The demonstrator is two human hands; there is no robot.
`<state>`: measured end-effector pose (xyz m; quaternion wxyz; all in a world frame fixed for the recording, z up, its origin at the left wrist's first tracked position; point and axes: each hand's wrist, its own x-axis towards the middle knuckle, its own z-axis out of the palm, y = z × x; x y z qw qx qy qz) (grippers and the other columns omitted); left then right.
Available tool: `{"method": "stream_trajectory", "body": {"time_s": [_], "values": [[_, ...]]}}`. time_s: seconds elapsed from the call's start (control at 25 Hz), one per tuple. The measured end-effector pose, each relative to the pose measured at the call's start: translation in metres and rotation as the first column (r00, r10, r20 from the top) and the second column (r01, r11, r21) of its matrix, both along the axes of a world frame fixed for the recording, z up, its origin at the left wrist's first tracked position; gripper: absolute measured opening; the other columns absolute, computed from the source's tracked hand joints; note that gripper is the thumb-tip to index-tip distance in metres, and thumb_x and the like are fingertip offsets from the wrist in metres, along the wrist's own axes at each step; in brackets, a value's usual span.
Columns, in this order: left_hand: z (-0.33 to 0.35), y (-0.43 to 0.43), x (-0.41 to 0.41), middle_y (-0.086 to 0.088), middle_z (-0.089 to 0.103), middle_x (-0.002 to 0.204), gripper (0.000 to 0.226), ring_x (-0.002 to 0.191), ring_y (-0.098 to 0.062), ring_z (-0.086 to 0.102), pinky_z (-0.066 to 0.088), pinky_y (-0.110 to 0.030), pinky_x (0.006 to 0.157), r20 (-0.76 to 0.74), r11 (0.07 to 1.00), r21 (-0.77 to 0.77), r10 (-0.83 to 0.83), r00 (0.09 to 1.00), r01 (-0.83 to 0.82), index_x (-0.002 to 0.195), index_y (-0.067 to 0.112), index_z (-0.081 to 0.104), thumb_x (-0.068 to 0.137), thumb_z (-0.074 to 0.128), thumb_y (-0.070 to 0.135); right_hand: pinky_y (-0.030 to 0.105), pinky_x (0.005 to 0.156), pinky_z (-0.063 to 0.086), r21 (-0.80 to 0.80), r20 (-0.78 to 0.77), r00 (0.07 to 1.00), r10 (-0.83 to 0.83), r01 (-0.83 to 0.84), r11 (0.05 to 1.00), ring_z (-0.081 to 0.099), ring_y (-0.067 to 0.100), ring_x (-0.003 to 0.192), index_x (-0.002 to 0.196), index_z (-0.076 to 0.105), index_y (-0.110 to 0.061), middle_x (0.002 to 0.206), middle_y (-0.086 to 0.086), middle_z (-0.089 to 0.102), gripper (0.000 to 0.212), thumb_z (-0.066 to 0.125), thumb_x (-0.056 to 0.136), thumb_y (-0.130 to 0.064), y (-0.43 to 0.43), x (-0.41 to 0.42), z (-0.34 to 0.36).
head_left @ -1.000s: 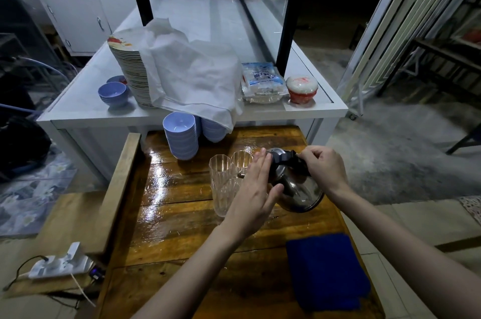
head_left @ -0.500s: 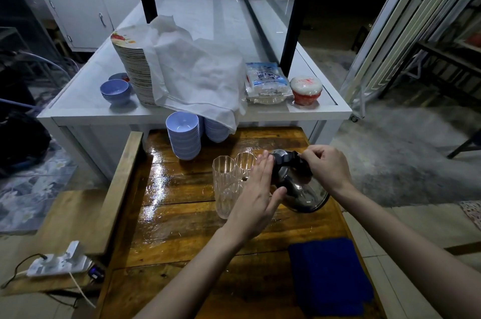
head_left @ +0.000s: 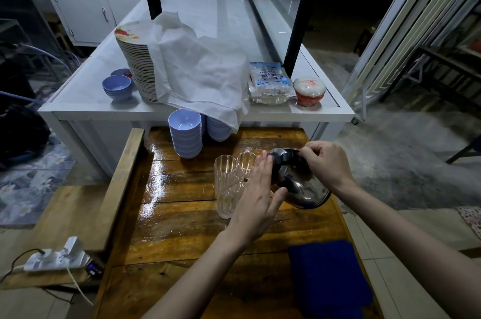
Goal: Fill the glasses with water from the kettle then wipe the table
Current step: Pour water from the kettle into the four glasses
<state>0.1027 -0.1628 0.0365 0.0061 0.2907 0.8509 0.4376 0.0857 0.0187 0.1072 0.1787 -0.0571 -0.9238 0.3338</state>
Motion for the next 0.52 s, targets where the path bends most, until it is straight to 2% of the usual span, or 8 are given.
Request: {"method": "stream_trajectory", "body": {"time_s": [0.2,0.52], "values": [[-0.0029,0.0005,-0.0010,0.005,-0.014,0.162,0.070,0.147,-0.003,-0.015,0.002,-0.032,0.122,-0.003,1.000,-0.006,0.006,1.000,-0.006,0.154,0.022,-0.005,0.101,0.036,0.043,0.044,0.052,0.050,0.019,0.002,1.000,0.008,-0.008,1.000,0.057,0.022,0.053,0.053,0.063,-0.010,0.050,0.005,0.059,0.034,0.053,0.079,-0.031,0.0026,-0.0034,-0.0015],[-0.0022,0.0017,-0.0024,0.008,-0.017,0.161,0.070,0.147,-0.002,-0.016,0.003,-0.036,0.123,0.015,1.000,-0.009,-0.006,1.000,0.006,0.153,0.026,-0.008,0.101,0.035,0.045,0.040,0.052,0.049,0.027,-0.007,1.000,0.020,-0.020,0.999,0.057,0.020,0.052,0.054,0.063,-0.015,0.050,0.002,0.059,0.032,0.052,0.079,-0.031,0.0007,0.0000,0.0037]]}}
